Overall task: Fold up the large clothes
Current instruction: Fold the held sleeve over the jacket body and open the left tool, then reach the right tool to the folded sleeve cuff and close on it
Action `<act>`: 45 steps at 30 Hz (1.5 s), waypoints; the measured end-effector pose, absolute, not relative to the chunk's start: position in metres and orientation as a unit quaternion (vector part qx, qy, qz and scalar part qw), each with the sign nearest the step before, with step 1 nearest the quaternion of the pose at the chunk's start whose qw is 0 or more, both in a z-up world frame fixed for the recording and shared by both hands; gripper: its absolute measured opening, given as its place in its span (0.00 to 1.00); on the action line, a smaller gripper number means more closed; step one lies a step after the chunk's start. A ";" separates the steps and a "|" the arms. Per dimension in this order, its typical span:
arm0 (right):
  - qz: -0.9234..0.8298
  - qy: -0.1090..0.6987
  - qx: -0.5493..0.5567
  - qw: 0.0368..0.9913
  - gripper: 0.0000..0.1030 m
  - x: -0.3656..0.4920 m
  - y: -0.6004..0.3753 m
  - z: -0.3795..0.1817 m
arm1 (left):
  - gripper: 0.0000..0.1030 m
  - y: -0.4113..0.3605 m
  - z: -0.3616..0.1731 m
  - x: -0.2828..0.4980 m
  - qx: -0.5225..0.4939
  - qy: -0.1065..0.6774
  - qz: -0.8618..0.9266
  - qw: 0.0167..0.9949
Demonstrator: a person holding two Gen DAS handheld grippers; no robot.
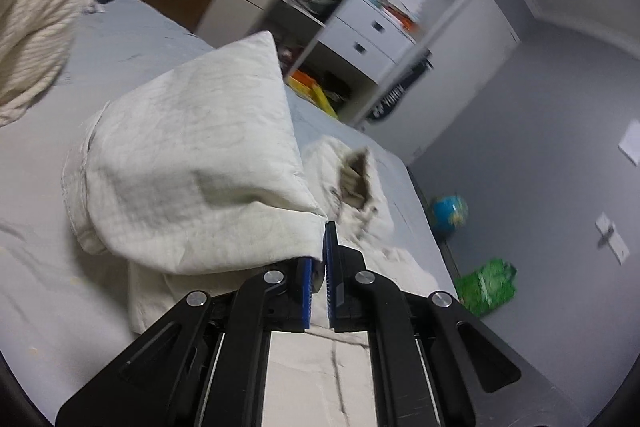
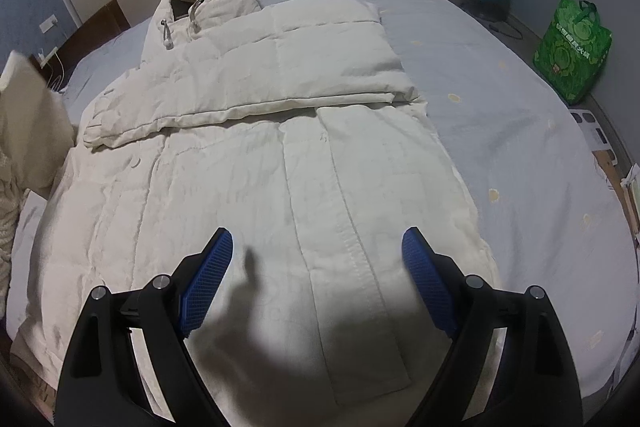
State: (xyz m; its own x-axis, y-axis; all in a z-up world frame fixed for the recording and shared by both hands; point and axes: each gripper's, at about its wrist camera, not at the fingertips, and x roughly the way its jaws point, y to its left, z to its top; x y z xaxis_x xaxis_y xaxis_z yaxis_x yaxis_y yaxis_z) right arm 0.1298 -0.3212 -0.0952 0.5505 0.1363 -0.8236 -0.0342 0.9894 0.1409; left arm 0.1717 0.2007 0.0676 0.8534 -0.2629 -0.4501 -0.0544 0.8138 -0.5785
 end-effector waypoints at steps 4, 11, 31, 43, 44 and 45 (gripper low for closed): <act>0.050 0.472 0.065 0.878 0.80 0.130 -0.325 -0.096 | 0.05 0.165 0.056 0.189 -0.297 0.286 -0.077 0.908; 0.052 0.469 0.079 0.878 0.80 0.129 -0.329 -0.095 | 0.07 0.116 0.009 0.210 -0.291 0.350 -0.089 0.886; 0.053 0.473 0.075 0.876 0.80 0.129 -0.329 -0.095 | 0.72 0.113 -0.045 0.156 -0.260 0.424 -0.044 0.867; 0.047 0.472 0.016 0.880 0.80 0.124 -0.308 -0.091 | 0.83 0.172 -0.016 0.087 -0.239 0.382 0.038 0.892; 0.049 0.471 0.004 0.881 0.80 0.123 -0.303 -0.090 | 0.83 0.175 -0.018 0.082 -0.234 0.386 0.043 0.891; 0.052 0.471 -0.008 0.881 0.80 0.123 -0.298 -0.089 | 0.83 0.177 -0.018 0.078 -0.232 0.389 0.047 0.890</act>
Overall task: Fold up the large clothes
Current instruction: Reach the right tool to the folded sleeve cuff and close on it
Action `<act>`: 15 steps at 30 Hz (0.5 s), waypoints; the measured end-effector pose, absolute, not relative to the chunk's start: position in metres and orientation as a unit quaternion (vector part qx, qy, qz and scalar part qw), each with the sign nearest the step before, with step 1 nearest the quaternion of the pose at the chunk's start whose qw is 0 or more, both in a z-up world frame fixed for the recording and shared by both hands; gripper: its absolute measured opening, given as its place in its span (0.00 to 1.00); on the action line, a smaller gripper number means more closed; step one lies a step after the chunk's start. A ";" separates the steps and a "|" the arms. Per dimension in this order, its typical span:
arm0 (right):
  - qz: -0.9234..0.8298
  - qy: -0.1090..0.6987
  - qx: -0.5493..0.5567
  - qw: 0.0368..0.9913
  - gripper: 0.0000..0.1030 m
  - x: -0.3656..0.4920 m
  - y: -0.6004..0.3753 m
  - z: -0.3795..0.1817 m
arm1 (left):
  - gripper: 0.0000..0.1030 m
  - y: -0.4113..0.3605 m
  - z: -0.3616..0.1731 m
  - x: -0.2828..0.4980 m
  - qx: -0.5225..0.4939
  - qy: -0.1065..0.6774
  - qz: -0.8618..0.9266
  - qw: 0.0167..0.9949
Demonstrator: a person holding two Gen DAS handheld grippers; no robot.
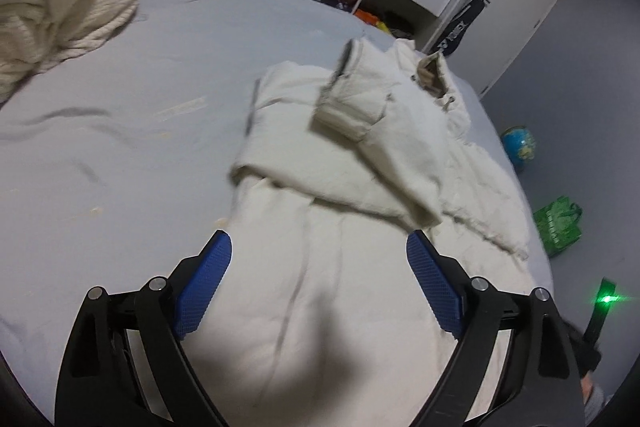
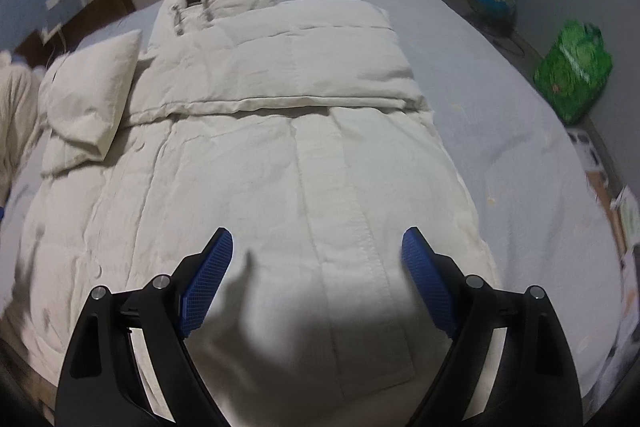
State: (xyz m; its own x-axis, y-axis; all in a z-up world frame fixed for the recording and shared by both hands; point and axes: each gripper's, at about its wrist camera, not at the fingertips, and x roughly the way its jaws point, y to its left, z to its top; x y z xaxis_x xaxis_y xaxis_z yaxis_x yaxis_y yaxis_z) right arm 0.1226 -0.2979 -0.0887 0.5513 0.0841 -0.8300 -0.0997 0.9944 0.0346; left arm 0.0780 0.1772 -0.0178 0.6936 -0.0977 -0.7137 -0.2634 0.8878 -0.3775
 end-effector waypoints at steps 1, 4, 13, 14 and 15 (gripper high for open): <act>0.055 0.470 -0.019 0.881 0.80 0.123 -0.293 -0.088 | 0.83 0.179 -0.018 0.076 -0.231 0.390 0.051 0.890; 0.071 0.463 -0.047 0.882 0.80 0.122 -0.272 -0.083 | 0.84 0.186 -0.013 0.066 -0.226 0.382 0.063 0.894; 0.131 0.432 -0.113 0.885 0.80 0.140 -0.163 -0.053 | 0.89 0.213 -0.030 0.057 -0.261 0.379 0.118 0.880; 0.135 0.430 -0.120 0.885 0.80 0.142 -0.151 -0.051 | 0.89 0.218 -0.032 0.058 -0.268 0.380 0.133 0.875; 0.144 0.425 -0.131 0.884 0.80 0.145 -0.134 -0.049 | 0.89 0.221 -0.034 0.058 -0.271 0.380 0.143 0.873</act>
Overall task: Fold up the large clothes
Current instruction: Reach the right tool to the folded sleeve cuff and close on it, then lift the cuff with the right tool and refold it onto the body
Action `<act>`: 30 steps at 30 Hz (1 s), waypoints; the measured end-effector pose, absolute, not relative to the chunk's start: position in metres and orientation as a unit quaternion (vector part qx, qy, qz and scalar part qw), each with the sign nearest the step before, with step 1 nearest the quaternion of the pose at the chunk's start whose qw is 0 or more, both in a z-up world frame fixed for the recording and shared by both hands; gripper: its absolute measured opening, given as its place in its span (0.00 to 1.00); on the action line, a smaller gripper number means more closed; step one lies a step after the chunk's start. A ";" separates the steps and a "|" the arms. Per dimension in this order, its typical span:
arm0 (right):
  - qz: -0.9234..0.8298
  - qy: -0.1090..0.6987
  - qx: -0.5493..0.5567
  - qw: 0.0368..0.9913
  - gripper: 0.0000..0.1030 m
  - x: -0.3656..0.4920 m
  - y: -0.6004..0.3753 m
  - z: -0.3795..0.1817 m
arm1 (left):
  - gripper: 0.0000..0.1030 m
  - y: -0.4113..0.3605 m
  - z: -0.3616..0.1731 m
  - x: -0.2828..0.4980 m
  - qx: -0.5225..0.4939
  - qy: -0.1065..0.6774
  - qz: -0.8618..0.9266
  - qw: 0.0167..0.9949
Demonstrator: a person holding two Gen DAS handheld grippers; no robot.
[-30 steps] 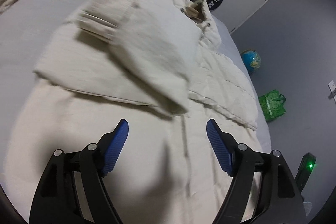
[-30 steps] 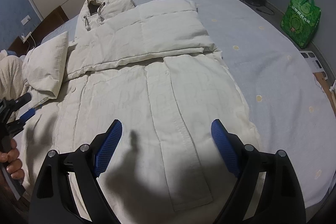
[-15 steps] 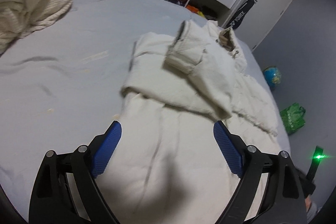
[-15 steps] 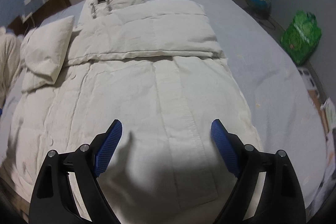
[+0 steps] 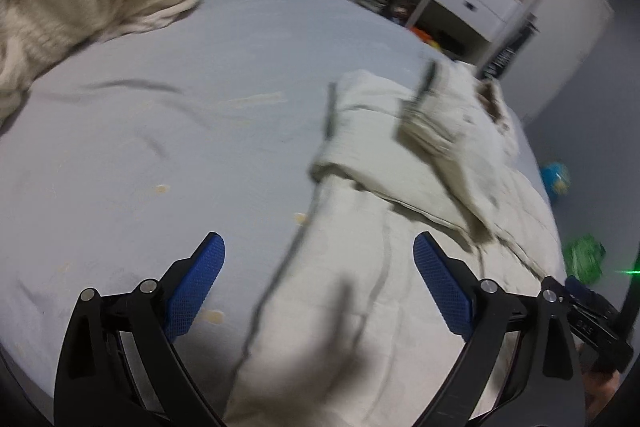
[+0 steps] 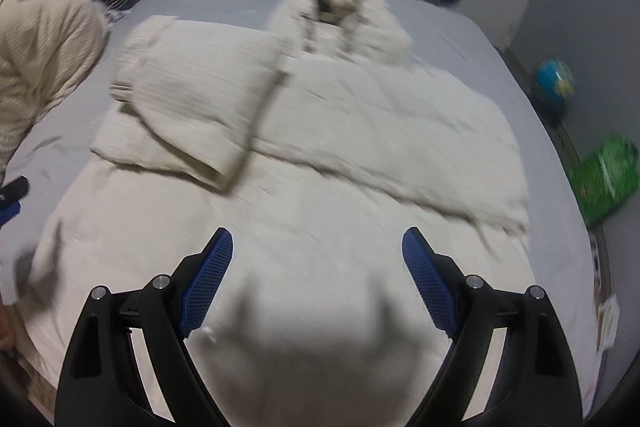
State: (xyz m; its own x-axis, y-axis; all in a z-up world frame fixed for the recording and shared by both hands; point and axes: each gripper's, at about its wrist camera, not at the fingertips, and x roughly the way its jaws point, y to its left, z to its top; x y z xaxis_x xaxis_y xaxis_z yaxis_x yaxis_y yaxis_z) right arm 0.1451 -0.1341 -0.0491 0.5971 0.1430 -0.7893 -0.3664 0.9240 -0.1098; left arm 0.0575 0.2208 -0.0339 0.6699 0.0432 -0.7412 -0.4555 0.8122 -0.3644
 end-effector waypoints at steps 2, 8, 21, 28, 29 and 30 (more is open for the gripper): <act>0.155 0.417 -0.151 0.883 0.80 0.150 -0.109 -0.047 | 0.89 0.228 -0.038 0.058 -0.282 0.380 0.159 0.866; 0.181 0.397 -0.210 0.875 0.80 0.169 -0.032 -0.045 | 0.89 0.242 -0.046 0.060 -0.311 0.377 0.159 0.858; 0.174 0.369 -0.350 0.843 0.78 0.188 0.071 -0.074 | 0.89 0.275 -0.064 0.055 -0.406 0.344 0.152 0.833; 0.166 0.388 -0.338 0.841 0.44 0.208 0.073 -0.076 | 0.89 0.279 -0.072 0.058 -0.414 0.351 0.147 0.827; 0.170 0.388 -0.336 0.841 0.35 0.208 0.073 -0.075 | 0.89 0.279 -0.072 0.058 -0.415 0.351 0.146 0.826; 0.172 0.389 -0.329 0.843 0.32 0.211 0.070 -0.071 | 0.89 0.279 -0.073 0.058 -0.415 0.352 0.145 0.826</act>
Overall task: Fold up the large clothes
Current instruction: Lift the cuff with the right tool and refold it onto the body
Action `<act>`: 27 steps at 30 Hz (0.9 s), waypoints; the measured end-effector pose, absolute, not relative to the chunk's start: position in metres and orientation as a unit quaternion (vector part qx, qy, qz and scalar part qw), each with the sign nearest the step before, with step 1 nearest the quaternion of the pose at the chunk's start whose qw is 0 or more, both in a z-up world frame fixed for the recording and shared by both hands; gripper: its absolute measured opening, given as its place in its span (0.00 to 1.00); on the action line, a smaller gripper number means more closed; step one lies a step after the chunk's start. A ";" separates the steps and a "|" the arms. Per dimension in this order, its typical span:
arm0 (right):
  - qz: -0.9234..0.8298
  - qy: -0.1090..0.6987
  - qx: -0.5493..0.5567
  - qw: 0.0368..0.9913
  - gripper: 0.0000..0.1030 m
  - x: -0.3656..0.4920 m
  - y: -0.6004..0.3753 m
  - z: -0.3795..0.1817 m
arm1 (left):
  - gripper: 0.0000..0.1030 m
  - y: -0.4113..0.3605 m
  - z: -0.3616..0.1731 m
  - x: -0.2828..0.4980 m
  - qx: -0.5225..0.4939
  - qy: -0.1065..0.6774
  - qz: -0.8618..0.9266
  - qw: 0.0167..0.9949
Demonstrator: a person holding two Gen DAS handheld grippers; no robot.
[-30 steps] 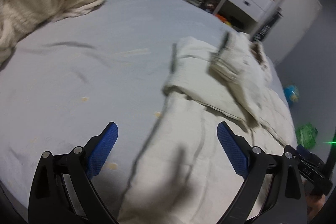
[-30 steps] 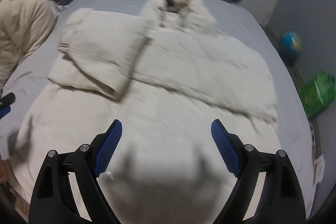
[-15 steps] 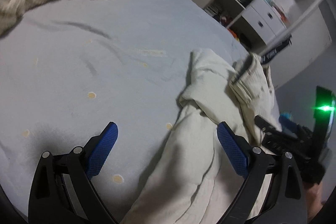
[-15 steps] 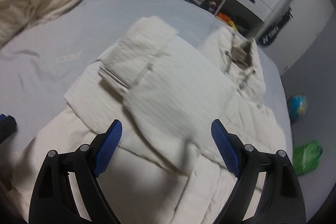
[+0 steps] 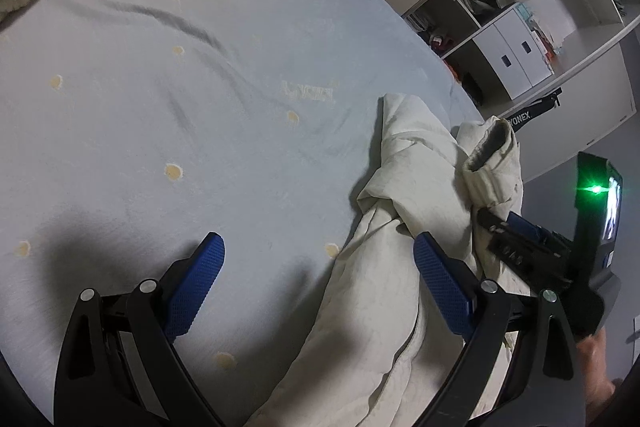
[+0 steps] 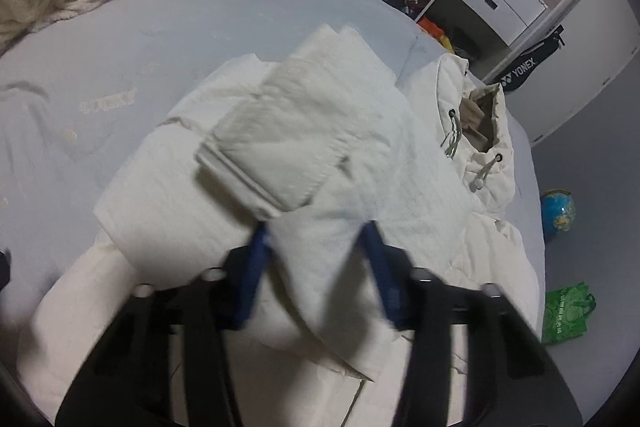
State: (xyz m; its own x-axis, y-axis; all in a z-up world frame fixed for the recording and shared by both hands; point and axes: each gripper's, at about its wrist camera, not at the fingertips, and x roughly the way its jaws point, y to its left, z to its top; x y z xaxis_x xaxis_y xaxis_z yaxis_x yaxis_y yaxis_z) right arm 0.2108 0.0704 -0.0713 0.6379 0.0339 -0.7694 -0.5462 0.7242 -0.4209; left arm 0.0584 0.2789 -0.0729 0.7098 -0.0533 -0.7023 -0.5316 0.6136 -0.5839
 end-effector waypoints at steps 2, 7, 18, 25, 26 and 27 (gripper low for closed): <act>0.176 0.395 -0.307 0.848 0.24 0.215 0.065 -0.065 | 0.89 0.279 -0.074 0.059 -0.415 0.354 0.143 0.826; 0.160 0.400 -0.228 0.873 0.22 0.231 0.026 -0.036 | 0.89 0.277 -0.074 0.060 -0.410 0.358 0.140 0.827; 0.086 0.436 0.039 0.895 0.22 0.247 -0.143 -0.019 | 0.89 0.272 -0.069 0.061 -0.393 0.360 0.138 0.835; 0.077 0.491 0.153 0.854 0.24 0.246 -0.215 -0.069 | 0.89 0.265 -0.065 0.062 -0.377 0.364 0.134 0.841; 0.074 0.497 0.166 0.849 0.24 0.246 -0.223 -0.075 | 0.89 0.264 -0.065 0.062 -0.376 0.364 0.134 0.842; 0.074 0.501 0.180 0.843 0.24 0.245 -0.229 -0.081 | 0.89 0.263 -0.064 0.063 -0.375 0.365 0.134 0.842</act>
